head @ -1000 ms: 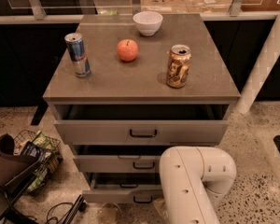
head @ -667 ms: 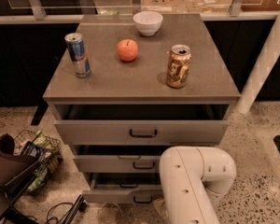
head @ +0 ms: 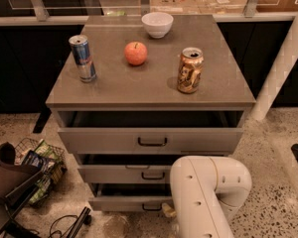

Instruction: Close bottom drawer

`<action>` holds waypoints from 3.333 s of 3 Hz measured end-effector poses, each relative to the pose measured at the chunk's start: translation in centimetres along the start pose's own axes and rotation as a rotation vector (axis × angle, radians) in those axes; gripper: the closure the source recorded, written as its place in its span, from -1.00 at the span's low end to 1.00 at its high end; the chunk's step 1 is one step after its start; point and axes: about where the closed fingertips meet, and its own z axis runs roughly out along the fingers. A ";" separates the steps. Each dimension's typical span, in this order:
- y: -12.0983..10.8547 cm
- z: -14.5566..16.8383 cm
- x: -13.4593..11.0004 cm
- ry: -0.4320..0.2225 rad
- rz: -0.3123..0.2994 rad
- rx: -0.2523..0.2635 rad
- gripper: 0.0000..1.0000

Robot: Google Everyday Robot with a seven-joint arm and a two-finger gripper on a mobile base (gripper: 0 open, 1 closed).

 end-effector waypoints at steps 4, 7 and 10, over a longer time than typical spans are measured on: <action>0.0 0.0 0.0 0.000 0.000 0.000 0.22; -0.6 -0.5 -0.2 0.000 0.000 0.001 1.00; -4.5 -13.2 -0.7 0.282 -0.110 0.029 1.00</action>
Offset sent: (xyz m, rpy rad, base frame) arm 0.0000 0.0000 0.0000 0.0000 0.0000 0.0000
